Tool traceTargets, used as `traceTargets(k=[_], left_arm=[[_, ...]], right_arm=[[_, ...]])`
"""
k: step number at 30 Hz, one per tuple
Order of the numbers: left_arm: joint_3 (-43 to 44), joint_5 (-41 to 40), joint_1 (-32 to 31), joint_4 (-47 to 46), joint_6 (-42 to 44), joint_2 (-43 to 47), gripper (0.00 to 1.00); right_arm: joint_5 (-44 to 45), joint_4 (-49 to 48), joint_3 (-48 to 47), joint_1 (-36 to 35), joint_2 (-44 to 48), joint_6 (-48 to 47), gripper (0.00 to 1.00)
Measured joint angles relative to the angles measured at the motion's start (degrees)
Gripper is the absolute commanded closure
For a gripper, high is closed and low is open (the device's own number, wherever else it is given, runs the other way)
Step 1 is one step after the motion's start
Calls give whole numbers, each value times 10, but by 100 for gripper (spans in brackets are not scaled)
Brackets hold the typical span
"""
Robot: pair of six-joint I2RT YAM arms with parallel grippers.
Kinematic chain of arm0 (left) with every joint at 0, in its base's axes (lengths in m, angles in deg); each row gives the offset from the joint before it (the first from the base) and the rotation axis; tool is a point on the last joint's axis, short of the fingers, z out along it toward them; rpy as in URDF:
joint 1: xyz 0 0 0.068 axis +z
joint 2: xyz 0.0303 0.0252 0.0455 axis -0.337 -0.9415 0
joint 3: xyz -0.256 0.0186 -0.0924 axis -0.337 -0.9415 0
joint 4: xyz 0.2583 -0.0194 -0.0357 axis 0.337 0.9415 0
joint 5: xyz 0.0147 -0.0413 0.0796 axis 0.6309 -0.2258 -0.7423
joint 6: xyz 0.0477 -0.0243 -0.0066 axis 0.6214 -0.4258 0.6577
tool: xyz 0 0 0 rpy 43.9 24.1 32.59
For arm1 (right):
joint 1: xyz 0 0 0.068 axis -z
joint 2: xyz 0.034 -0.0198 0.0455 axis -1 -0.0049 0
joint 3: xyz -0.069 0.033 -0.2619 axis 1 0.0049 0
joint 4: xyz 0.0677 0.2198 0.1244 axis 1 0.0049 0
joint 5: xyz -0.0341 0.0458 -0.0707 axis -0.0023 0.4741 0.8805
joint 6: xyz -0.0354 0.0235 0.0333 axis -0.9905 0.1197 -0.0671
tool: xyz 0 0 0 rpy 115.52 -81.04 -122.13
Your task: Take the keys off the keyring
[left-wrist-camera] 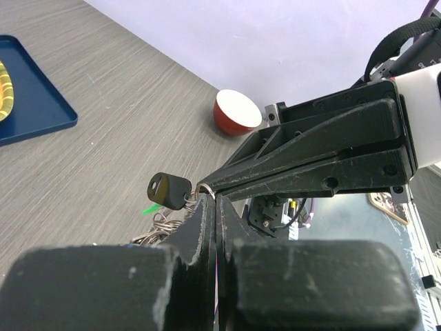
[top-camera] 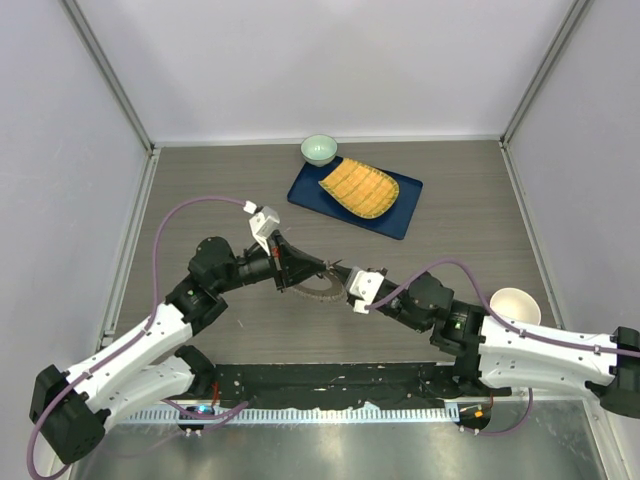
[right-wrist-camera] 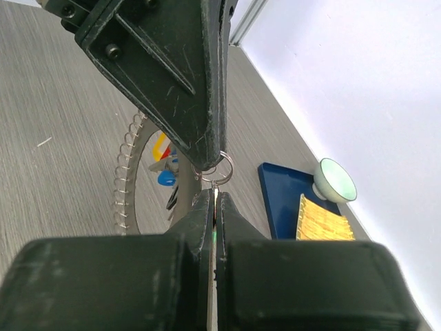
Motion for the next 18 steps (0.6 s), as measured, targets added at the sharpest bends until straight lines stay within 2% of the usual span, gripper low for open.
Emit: traceTargets(k=[8, 18], left_arm=[[-5, 4, 4, -3, -9, 2, 100], [-11, 37, 13, -9, 12, 10, 100]], right_arm=[[58, -20, 1, -29, -18, -31, 99], [59, -42, 18, -33, 10, -22, 99]])
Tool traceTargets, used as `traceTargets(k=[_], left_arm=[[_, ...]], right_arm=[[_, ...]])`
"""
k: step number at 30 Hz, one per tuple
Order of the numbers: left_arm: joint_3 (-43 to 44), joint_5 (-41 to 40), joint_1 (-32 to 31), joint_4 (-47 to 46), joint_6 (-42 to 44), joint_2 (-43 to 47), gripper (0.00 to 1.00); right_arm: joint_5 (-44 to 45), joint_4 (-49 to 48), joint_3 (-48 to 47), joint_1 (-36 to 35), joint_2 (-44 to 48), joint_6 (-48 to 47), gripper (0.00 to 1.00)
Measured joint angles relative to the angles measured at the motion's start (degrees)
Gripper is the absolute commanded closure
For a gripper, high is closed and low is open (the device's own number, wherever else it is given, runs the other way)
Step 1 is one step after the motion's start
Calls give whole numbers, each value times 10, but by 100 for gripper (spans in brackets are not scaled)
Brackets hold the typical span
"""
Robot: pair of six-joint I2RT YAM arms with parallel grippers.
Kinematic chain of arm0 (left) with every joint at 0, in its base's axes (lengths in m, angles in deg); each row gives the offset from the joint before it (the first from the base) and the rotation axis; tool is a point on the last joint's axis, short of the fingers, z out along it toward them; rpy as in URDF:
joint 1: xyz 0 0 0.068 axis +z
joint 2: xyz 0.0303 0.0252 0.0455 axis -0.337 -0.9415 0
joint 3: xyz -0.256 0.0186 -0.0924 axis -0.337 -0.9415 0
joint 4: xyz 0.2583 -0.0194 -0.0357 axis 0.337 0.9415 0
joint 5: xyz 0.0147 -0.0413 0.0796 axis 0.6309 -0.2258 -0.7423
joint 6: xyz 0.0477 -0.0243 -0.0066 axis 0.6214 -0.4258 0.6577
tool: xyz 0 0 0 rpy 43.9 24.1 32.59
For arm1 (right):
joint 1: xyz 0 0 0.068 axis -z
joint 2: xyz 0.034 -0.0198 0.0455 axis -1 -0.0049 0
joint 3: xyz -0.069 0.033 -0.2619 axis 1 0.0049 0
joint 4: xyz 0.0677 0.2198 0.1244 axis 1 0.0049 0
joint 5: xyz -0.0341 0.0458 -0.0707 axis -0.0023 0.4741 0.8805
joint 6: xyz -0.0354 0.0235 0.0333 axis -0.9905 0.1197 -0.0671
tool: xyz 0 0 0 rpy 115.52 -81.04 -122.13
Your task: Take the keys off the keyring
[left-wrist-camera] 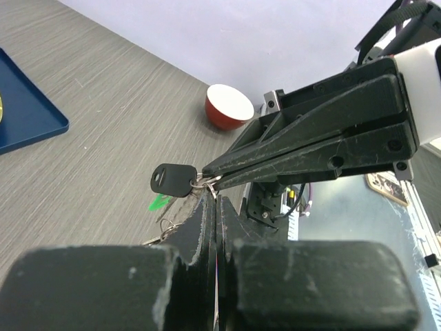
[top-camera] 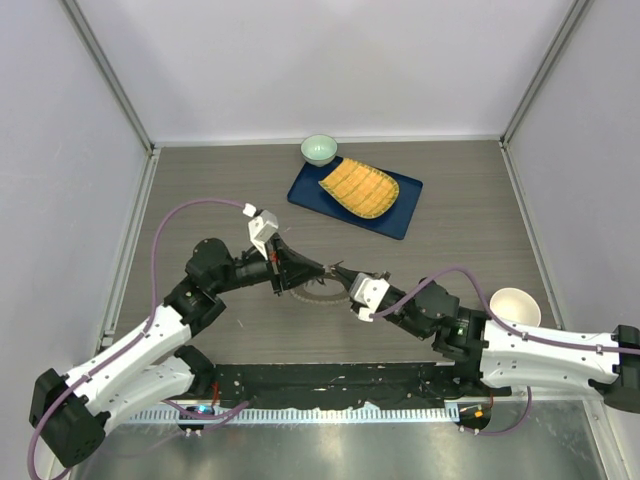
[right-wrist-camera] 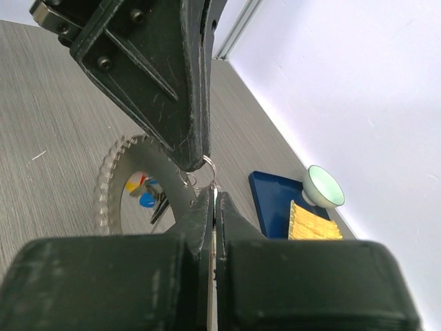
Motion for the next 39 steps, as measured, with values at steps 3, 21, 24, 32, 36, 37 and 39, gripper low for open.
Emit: traceTargets(k=[3, 21, 24, 32, 36, 37, 39], left_arm=[[3, 13, 1, 14, 19, 0, 95], [172, 11, 2, 323, 245, -6, 37], [199, 12, 2, 367, 290, -27, 38], [237, 39, 2, 475, 481, -79, 42], [274, 69, 2, 506, 552, -115, 42], [281, 77, 2, 506, 563, -121, 42], [286, 93, 2, 504, 577, -125, 42]], right_arm=[[-7, 8, 0, -1, 9, 0, 99], [-8, 118, -42, -2, -6, -13, 99], [-9, 122, -46, -7, -6, -16, 99], [-34, 149, -61, -14, -6, -18, 99], [-50, 170, -71, -14, -3, -17, 99], [-54, 176, -72, -14, 0, -17, 99], [-59, 187, -74, -14, 5, -16, 99]])
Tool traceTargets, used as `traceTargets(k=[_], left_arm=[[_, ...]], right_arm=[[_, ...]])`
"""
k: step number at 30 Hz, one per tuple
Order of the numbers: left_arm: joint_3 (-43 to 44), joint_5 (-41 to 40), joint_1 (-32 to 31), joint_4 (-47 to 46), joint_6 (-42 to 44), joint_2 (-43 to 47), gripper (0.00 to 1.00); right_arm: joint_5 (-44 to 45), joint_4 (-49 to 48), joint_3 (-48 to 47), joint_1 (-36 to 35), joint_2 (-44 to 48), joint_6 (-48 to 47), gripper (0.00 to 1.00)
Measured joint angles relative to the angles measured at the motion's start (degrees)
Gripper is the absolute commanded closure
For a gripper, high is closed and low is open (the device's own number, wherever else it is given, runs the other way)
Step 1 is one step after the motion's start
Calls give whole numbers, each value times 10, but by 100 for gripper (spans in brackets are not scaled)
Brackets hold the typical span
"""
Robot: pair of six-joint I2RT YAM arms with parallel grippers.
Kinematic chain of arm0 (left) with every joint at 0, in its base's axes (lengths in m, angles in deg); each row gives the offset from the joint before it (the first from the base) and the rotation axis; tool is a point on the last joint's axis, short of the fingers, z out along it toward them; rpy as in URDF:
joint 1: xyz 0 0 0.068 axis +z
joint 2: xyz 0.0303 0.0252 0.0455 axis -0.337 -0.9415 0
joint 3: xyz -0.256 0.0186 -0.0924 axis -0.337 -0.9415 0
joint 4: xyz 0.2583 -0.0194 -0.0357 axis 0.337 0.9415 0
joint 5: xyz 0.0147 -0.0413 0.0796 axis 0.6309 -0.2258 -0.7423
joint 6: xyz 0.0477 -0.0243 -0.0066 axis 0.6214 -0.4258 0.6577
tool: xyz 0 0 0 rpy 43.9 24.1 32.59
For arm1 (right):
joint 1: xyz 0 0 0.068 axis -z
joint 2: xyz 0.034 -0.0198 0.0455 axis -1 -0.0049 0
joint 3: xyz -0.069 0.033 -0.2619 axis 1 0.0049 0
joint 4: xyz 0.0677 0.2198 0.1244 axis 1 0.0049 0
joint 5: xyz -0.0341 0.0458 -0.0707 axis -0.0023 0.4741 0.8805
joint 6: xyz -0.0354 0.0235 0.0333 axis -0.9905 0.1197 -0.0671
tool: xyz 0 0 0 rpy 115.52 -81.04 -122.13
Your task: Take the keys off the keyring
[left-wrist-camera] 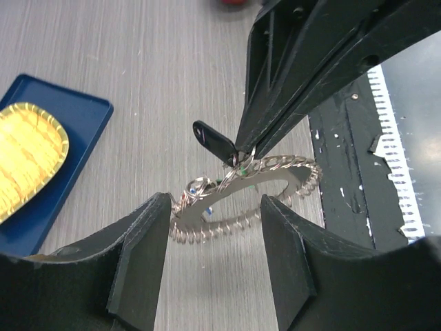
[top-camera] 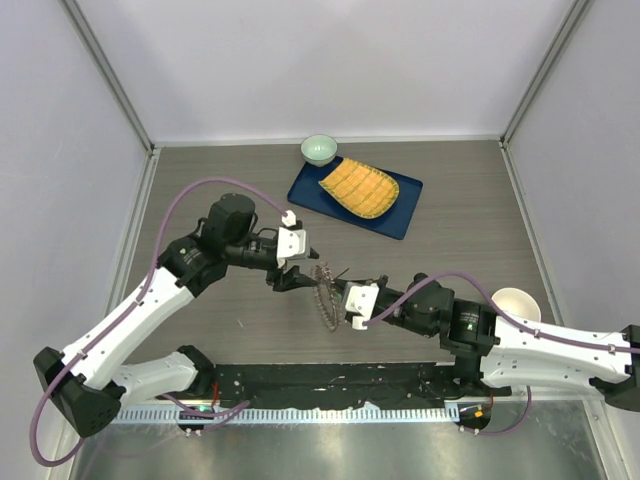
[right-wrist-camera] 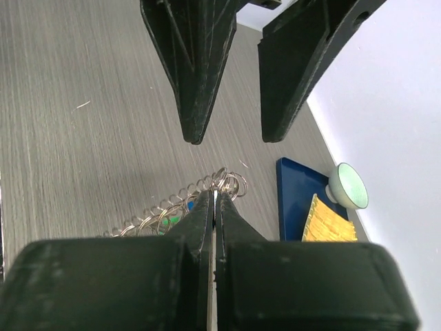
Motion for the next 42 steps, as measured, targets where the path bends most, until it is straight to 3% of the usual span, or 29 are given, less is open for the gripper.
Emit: traceTargets(k=[9, 22, 31, 34, 38, 42], left_arm=[[58, 69, 0, 54, 61, -43, 44], [76, 81, -16, 111, 102, -84, 52], [76, 56, -35, 109, 108, -100, 66], [76, 48, -37, 109, 112, -101, 73], [76, 42, -37, 110, 114, -101, 98], [76, 38, -38, 113, 114, -103, 100]], right_arm=[[-23, 15, 0, 0, 9, 4, 99], [-33, 14, 0, 0, 9, 7, 99], [-33, 14, 0, 0, 9, 12, 99], [-33, 14, 0, 0, 9, 12, 99], [-33, 14, 0, 0, 9, 12, 99], [-26, 14, 0, 0, 10, 13, 99]])
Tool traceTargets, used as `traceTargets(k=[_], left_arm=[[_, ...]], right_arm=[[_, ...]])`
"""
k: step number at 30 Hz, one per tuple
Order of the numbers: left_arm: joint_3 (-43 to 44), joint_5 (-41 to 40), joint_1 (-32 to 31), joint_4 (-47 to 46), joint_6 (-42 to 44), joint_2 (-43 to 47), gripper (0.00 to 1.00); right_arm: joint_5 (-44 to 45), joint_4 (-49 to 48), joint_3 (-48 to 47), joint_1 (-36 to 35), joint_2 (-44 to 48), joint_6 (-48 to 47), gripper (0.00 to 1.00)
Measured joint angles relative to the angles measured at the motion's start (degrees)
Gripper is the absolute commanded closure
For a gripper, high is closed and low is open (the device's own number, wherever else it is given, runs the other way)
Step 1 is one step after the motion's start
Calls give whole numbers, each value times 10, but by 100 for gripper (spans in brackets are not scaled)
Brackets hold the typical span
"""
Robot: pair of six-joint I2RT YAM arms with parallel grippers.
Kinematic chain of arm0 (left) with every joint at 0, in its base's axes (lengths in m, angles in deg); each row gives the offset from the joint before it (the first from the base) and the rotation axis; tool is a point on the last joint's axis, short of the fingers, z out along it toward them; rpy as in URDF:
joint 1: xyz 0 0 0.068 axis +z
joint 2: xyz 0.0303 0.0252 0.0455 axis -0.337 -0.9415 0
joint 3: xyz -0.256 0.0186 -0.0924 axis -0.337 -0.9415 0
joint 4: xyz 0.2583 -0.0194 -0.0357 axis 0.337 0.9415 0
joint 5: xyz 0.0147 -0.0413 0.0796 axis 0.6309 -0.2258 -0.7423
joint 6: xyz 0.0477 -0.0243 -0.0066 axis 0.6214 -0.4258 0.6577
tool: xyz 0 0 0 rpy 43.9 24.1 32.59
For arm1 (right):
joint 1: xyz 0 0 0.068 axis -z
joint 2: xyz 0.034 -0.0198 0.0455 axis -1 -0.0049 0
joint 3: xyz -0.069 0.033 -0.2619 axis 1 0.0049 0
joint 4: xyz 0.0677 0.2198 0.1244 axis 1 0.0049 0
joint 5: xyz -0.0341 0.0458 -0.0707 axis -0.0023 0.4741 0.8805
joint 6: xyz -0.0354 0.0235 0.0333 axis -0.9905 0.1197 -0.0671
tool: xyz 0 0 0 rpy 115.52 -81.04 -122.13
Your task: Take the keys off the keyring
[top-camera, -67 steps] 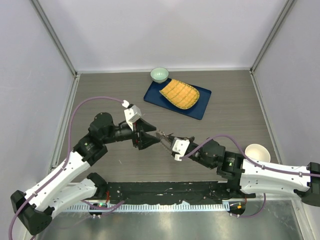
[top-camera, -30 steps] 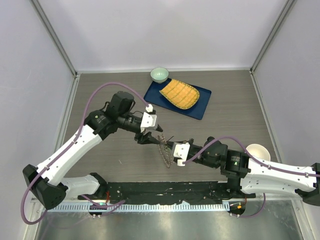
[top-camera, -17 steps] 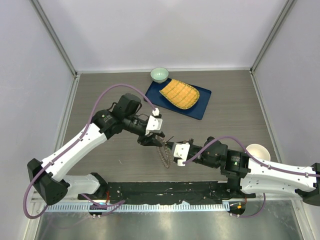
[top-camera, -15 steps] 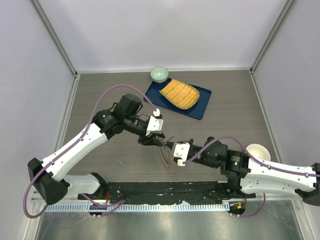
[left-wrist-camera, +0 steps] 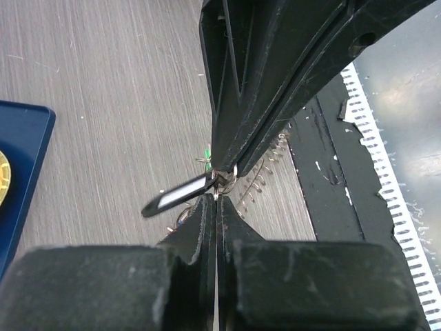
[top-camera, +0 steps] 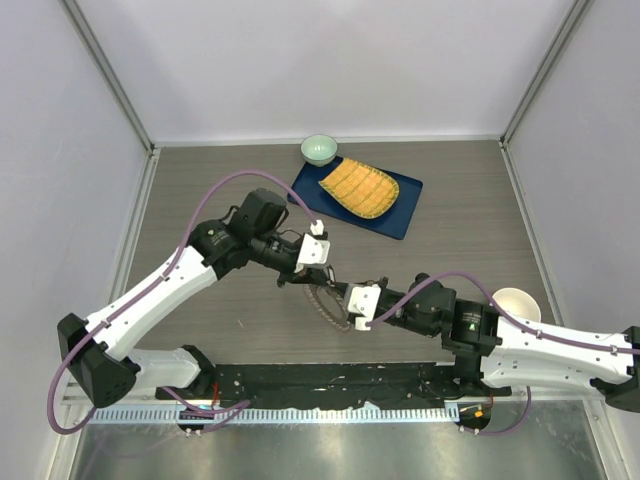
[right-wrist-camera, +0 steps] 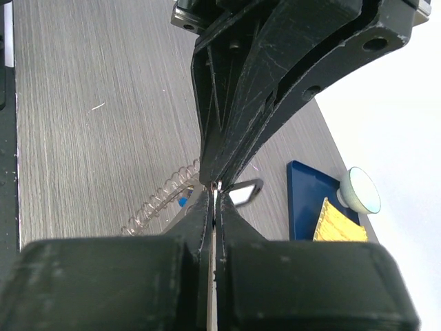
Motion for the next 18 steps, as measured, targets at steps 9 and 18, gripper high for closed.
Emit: traceTargets(k=[9, 18], left_arm=[[-25, -5, 0, -61, -80, 18, 100], [-87, -1, 13, -178, -201, 97, 100]], right_arm=[[14, -12, 14, 0, 19, 2, 99], [40, -50, 27, -1, 34, 1, 99]])
